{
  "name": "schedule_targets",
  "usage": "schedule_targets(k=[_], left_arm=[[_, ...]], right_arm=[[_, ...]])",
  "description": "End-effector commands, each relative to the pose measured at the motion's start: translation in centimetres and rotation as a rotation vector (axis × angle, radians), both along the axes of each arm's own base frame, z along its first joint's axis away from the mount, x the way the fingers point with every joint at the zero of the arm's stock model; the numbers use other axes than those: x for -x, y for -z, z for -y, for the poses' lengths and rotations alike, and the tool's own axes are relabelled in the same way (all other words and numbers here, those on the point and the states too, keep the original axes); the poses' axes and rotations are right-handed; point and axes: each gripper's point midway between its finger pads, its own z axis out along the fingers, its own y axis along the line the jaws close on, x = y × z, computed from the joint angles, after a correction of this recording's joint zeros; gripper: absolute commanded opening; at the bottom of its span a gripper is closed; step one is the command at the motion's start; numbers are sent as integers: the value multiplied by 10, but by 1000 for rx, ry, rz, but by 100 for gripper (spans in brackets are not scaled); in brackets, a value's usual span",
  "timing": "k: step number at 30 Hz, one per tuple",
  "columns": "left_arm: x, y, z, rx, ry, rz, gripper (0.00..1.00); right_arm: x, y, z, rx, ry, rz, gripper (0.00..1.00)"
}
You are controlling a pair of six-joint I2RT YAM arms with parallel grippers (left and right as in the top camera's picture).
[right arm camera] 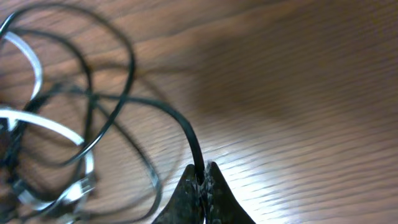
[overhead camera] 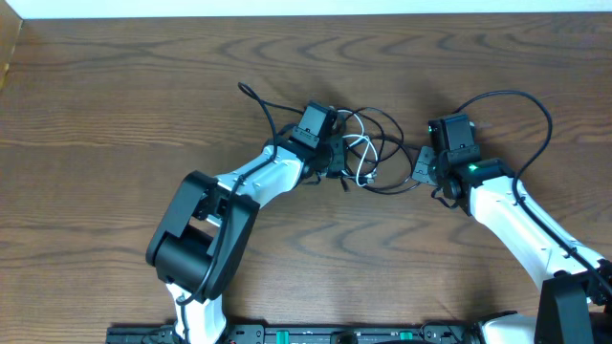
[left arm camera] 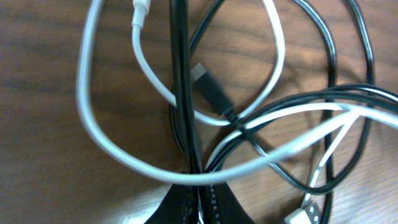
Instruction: Untangle cables
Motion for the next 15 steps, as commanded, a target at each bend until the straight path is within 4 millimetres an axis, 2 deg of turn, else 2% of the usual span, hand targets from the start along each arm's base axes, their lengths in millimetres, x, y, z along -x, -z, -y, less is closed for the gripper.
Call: schedule_targets(k=[1, 7, 9, 11, 12, 15], left_arm=[[-3, -13, -28, -50, -25, 1, 7], [-4, -67, -85, -44, -125, 11, 7], [-5, -91, -94, 19, -117, 37, 7], [-5, -116, -91, 138, -91, 58, 7], [-4, -127, -87, 195, -70, 68, 7], [0, -153, -70, 338, 16, 92, 7]], right_arm=[[-7, -8, 40, 144, 103, 36, 1], [-7, -10, 102, 188, 263, 31, 1], [-11, -10, 111, 133, 283, 41, 1], [-22, -11, 96, 22, 176, 63, 1], [-29, -14, 78, -66, 79, 86, 1], [-38, -31, 22, -272, -206, 164, 15]])
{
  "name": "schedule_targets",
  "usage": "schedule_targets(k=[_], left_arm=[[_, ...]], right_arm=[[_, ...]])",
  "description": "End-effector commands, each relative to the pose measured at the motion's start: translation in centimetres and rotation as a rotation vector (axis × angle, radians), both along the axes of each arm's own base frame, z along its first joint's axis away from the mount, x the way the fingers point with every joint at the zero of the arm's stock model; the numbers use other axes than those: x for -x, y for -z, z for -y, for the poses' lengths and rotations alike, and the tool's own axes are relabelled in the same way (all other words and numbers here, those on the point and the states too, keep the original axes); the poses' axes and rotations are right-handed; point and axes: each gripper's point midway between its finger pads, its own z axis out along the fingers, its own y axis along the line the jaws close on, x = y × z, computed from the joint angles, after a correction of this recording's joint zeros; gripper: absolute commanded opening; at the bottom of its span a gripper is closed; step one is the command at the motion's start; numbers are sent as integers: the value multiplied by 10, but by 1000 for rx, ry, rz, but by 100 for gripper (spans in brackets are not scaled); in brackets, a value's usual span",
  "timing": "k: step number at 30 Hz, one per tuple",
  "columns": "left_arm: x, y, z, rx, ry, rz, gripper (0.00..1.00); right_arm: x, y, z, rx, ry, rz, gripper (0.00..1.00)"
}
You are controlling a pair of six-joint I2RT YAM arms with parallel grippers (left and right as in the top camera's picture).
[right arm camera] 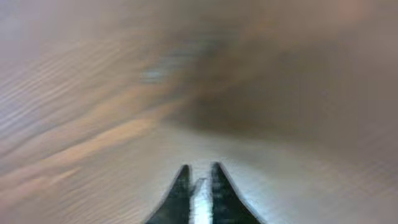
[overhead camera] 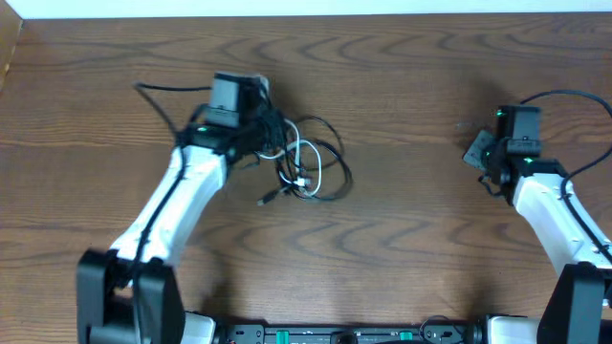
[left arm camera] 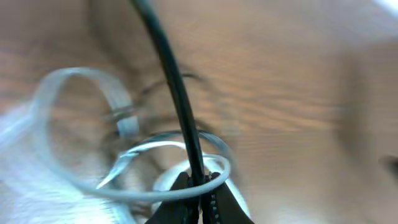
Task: Untangle cables
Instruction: 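Pull the cables apart, left gripper left and right gripper right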
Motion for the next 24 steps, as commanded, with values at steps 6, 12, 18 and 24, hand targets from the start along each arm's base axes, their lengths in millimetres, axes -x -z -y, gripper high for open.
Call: schedule_targets(k=[6, 12, 18, 24], left_arm=[[25, -62, 73, 354, 361, 113, 7], [27, -116, 100, 531, 493, 258, 8], [26, -138, 104, 614, 501, 275, 8], [27, -133, 104, 605, 500, 256, 7]], right_arm=[[10, -25, -132, -287, -623, 96, 32], [16, -13, -163, -173, -731, 81, 45], [8, 7, -184, -115, -760, 84, 33], [-5, 29, -172, -73, -618, 46, 1]])
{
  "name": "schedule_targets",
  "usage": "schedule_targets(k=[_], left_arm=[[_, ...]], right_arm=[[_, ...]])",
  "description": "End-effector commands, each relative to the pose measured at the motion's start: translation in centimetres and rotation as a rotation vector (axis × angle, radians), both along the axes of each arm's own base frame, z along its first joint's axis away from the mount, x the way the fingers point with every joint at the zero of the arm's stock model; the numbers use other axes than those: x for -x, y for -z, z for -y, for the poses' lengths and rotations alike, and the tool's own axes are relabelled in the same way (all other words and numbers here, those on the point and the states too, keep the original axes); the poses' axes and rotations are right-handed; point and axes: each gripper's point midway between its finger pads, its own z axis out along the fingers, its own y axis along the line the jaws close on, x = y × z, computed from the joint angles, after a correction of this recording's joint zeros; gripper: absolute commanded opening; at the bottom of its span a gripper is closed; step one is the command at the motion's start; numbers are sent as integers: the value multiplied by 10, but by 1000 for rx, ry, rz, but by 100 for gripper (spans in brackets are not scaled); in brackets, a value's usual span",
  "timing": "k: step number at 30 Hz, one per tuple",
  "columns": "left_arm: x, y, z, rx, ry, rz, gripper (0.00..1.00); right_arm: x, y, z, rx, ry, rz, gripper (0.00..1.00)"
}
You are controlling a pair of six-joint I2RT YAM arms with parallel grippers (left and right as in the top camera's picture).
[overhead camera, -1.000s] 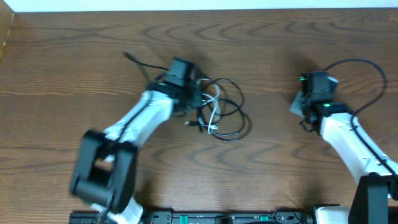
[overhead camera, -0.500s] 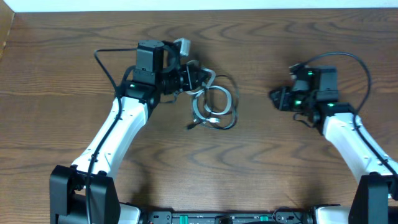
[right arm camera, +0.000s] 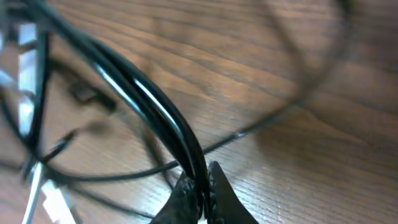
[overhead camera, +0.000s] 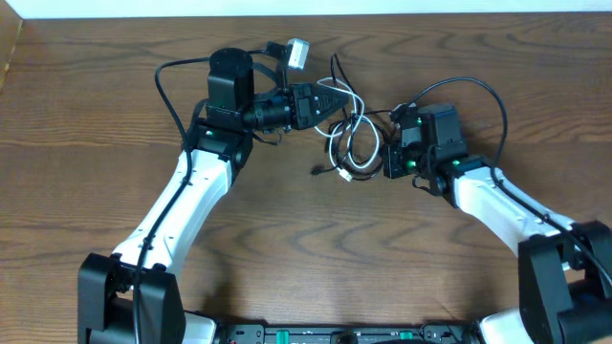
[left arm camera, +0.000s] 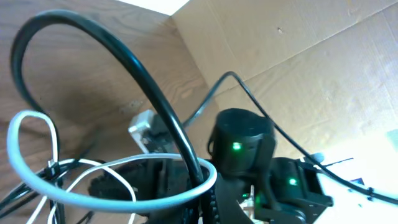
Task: Untangle cables
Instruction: 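Pull the cables apart, left gripper left and right gripper right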
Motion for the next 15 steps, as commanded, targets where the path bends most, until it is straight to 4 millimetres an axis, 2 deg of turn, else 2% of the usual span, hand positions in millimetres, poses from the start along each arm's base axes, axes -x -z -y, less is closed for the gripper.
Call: schedule_targets(k=[1, 4, 7, 9, 11, 14, 15], left_arm=[[7, -1, 1, 6, 34, -26, 8], [9, 17, -3, -57, 23, -40, 7], [-2, 63, -23, -252, -121, -104, 7], [-12, 104, -58, -474, -300, -173, 7], [-15, 133, -100, -688, -476, -230, 7], [-13, 151, -149, -908, -645, -263, 7], [-12, 152, -160, -944, -675, -269, 7]], right_arm=[[-10, 15, 25, 90, 170, -26, 1], [-12, 20, 52, 190, 298, -31, 1], [-10, 19, 71, 246, 351, -37, 1], [-8, 15, 88, 271, 395, -43, 1], [-9, 9, 104, 281, 437, -39, 1], [-13, -9, 132, 267, 517, -12, 1], [-13, -15, 140, 255, 548, -4, 1]])
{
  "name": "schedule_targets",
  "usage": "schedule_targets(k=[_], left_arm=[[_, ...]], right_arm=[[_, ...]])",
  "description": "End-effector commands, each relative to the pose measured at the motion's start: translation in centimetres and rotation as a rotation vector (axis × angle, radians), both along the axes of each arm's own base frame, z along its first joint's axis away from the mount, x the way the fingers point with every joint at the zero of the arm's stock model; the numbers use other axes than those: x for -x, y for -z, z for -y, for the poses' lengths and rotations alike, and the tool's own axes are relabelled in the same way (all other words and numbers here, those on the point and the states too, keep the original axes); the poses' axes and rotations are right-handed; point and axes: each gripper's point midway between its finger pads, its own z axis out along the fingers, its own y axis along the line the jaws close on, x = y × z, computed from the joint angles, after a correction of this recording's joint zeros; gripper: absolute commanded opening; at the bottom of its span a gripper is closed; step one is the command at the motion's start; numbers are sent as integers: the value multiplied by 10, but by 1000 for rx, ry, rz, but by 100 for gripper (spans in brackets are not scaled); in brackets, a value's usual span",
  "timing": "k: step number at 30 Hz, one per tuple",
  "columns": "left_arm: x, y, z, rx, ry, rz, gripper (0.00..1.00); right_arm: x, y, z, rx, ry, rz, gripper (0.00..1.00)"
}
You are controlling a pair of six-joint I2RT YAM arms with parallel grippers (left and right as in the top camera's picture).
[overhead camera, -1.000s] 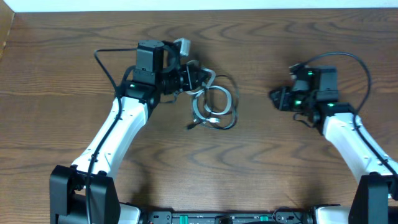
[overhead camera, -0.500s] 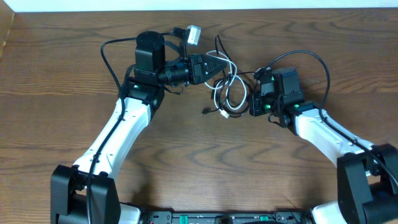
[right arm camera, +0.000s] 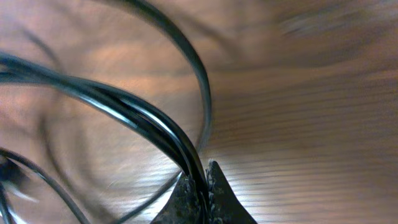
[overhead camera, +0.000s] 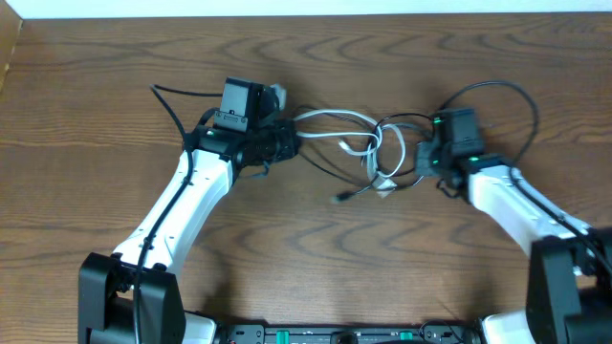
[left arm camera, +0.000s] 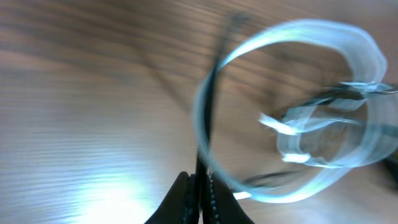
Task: Untangle cables
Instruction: 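Pull the cables apart, left gripper left and right gripper right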
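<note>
A white cable (overhead camera: 335, 118) and black cables (overhead camera: 402, 122) lie tangled on the wooden table (overhead camera: 306, 268) between my two arms. My left gripper (overhead camera: 287, 145) is at the tangle's left end, shut on a black cable (left arm camera: 208, 106). A blurred white loop (left arm camera: 311, 93) lies just beyond it. My right gripper (overhead camera: 419, 161) is at the tangle's right end, shut on a bundle of black strands (right arm camera: 149, 118). White and black plug ends (overhead camera: 382, 183) hang out below the knot.
A black cable loop (overhead camera: 497, 91) arcs behind the right wrist. Another black strand (overhead camera: 167, 96) trails up and left from the left wrist. The table's back edge (overhead camera: 306, 13) meets a white strip.
The left gripper has moved left and lower, and the right gripper has moved right. The white cable now lies stretched out between them, and the knot sits nearer the right gripper.
Both grippers were shut on black cable, close together at the central tangle. Then the left one held the bundle far to the left and the right one stood far to the right. Later both were back near the middle, and now they stand further apart with the tangle spread.
</note>
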Motion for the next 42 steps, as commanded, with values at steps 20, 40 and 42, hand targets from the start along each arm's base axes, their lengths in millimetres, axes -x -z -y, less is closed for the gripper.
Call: schedule_targets(k=[20, 40, 42], left_arm=[[-31, 4, -96, -104, -316, 8, 8], [-19, 15, -158, -506, -404, 17, 8], [-13, 15, -175, -570, -462, -4, 8]], right_arm=[[1, -97, 83, -165, 303, 218, 1], [-7, -117, 142, 118, 389, 324, 1], [-16, -129, 139, 97, 345, 372, 1]])
